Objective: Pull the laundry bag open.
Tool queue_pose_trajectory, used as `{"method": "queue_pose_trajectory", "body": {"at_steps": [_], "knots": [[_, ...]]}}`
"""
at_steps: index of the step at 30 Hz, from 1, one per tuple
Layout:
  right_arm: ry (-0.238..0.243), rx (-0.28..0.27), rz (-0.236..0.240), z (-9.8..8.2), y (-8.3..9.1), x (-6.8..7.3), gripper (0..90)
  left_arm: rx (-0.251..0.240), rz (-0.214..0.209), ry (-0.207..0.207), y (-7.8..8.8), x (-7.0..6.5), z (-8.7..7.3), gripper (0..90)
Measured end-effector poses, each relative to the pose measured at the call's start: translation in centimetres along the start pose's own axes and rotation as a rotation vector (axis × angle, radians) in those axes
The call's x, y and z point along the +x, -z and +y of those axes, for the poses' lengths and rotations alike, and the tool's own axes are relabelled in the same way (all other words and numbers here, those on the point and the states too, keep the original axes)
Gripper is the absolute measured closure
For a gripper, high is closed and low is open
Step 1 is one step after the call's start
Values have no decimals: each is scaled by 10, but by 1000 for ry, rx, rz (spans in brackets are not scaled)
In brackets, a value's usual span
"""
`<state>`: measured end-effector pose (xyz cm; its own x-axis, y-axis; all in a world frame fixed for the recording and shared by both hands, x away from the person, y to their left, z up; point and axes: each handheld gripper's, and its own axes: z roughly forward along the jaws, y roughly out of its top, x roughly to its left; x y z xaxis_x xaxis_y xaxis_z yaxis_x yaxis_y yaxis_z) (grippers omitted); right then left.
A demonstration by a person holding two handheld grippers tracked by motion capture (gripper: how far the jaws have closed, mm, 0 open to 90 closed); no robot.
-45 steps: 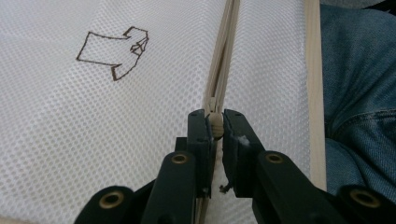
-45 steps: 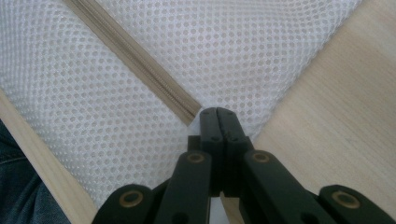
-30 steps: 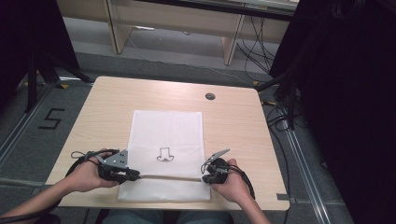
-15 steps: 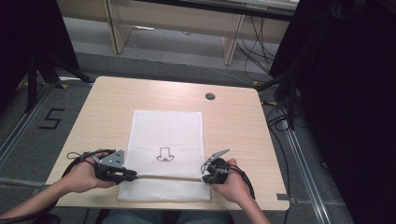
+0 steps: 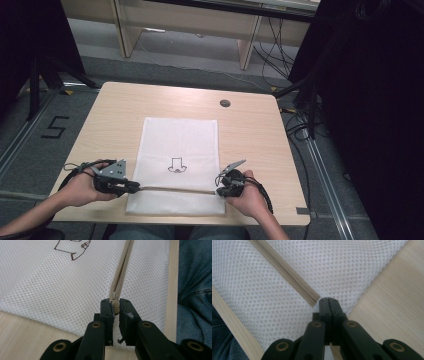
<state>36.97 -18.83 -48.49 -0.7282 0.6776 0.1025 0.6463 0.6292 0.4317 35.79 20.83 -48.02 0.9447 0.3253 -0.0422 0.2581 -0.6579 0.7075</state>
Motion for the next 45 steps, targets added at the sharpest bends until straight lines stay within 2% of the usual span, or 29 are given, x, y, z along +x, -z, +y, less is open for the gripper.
{"method": "queue_pose_trajectory", "body": {"at_steps": [5, 6, 7, 11, 13, 15, 19, 21, 22, 23, 26, 28, 30, 33, 34, 35, 37, 38, 39, 40, 41, 42, 44, 45], "knots": [[-2, -1, -2, 0, 0, 0, 900, 4, 15, 13, 6, 1, -5, 815], [-3, 0, 1, 0, 0, 0, 900, 6, 5, 16, 6, 2, -6, 815], [-3, 0, 2, 0, 0, 0, 900, 7, 19, 18, 7, 1, -7, 814], [-3, -1, 1, 0, 0, 0, 900, 7, 22, 36, 11, 3, -13, 815], [-3, 0, 0, 0, 0, 0, 900, 20, 32, 31, 14, 5, -16, 815], [-4, -1, 0, 0, 0, 0, 900, 11, 35, 51, 16, 5, -21, 815], [-5, -1, 1, 0, 0, 0, 900, 35, 63, 64, 20, 9, -32, 815], [-3, -1, 0, 0, 0, 0, 900, 11, 55, 103, 22, 11, -37, 815], [-3, -2, -1, 0, 0, 0, 900, 23, 54, 90, 22, 13, -38, 815], [-10, 3, -1, 0, 0, 1, 900, 13, 51, 105, 21, 11, -38, 815], [-10, 0, 0, 0, 0, 1, 900, 37, 73, 94, 18, 11, -39, 815], [-11, -1, -1, 0, 0, 1, 900, 39, 77, 108, 15, 11, -40, 814], [-11, -2, -1, -1, 0, 1, 900, 54, 100, 104, 14, 13, -40, 814], [-8, -8, -4, -1, 0, 1, 900, 27, 112, 126, 15, 13, -40, 810], [-8, -10, -8, -1, 0, 1, 900, 6, 125, 141, 15, 13, -40, 807], [-15, -9, -11, -1, 0, 2, 900, 21, 150, 125, 17, 13, -41, 806], [-19, -11, -14, -1, 0, 2, 900, 6, 184, 135, 22, 16, -43, 822], [-19, -12, -14, -1, 0, 2, 900, -33, 190, 178, 24, 16, -44, 810], [-18, -11, -15, -1, 0, 2, 900, -58, 195, 199, 26, 17, -44, 783], [-21, -12, -17, -1, 0, 2, 900, -74, 232, 197, 29, 18, -44, 748], [-23, -15, -17, -2, 0, 2, 900, -106, 249, 213, 29, 17, -42, 705], [-34, -15, -15, -2, 1, 3, 896, -115, 277, 193, 32, 18, -41, 686], [-36, -28, -11, -3, 1, 2, 858, -170, 320, 236, 36, 18, -34, 648], [-46, -32, 3, -3, 2, 1, 807, -190, 337, 233, 37, 19, -31, 613]]}}
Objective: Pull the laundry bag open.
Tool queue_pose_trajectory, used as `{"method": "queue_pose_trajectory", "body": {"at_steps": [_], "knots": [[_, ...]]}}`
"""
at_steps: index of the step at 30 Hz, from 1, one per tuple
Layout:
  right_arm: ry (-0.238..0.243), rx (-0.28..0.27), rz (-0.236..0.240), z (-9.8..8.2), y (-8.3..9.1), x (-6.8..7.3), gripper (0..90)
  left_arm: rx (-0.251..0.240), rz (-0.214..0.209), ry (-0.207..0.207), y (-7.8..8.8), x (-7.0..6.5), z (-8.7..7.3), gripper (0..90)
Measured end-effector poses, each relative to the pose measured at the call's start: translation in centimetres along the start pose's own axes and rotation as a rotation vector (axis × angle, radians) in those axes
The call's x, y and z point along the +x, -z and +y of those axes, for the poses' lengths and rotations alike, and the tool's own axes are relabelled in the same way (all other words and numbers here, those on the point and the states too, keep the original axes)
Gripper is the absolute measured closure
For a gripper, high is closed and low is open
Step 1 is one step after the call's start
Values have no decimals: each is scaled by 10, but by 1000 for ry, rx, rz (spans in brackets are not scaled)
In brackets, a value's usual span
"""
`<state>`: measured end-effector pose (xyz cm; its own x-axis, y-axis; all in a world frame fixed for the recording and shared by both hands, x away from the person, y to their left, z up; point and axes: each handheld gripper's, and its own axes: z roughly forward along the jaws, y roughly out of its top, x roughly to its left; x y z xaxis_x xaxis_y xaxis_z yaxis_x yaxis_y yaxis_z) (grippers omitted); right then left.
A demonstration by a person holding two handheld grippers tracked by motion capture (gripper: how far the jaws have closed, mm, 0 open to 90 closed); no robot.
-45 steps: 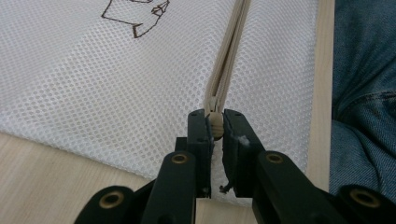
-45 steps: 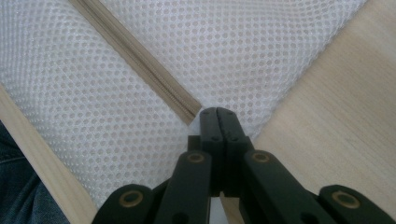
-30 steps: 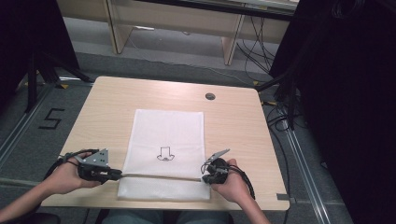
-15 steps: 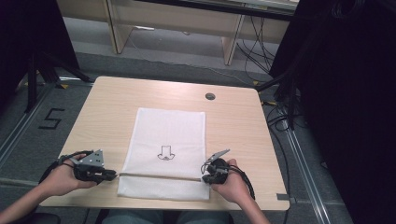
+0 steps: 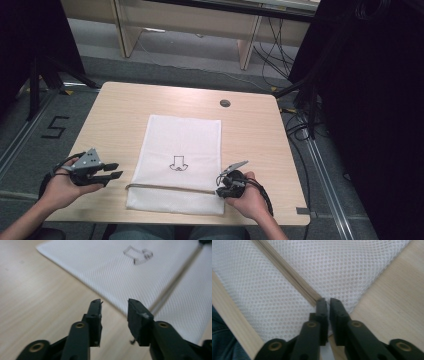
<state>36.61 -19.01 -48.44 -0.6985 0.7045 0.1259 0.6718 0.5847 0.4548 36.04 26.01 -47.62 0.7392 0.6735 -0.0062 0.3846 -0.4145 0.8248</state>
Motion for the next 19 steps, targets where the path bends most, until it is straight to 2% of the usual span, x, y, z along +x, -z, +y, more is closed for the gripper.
{"method": "queue_pose_trajectory", "body": {"at_steps": [1, 2, 3, 5, 7, 8, 9, 10, 13, 15, 16, 17, 18, 19], "knots": [[-17, -3, 19, 0, 0, 0, 739, -27, 12, 27, -1, -1, 3, 575], [-21, -4, 25, 0, 1, 1, 721, -42, 24, 49, -3, -2, 6, 540], [-14, -6, 9, 0, 1, 2, 712, -63, 22, 93, -7, -4, 8, 511], [1, -8, -7, 1, 3, 4, 692, -71, 29, 125, -14, -9, 9, 489], [5, -26, -21, 3, 5, 6, 680, -54, 8, 126, -21, -14, 7, 472], [-11, -24, -26, 3, 7, 8, 673, -20, -16, 114, -23, -14, 6, 459], [8, -44, -29, 4, 8, 7, 668, -25, -21, 110, -25, -15, 4, 456], [8, -52, -33, 4, 8, 7, 662, -18, -22, 101, -25, -14, 3, 450], [-7, -59, -43, 4, 10, 7, 649, -17, 12, 98, -23, -9, 1, 437], [-6, -70, -45, 3, 12, 5, 642, -4, 32, 112, -22, -7, 0, 432], [-8, -80, -44, 3, 13, 4, 638, 1, 23, 110, -22, -7, 0, 431], [-37, -76, -43, 3, 15, 4, 634, -1, 22, 105, -23, -6, 0, 429], [-20, -97, -50, 3, 14, 2, 630, -5, 24, 104, -23, -7, 0, 428], [-43, -85, -50, 2, 15, 3, 629, -8, 18, 110, -24, -7, 1, 427]]}}
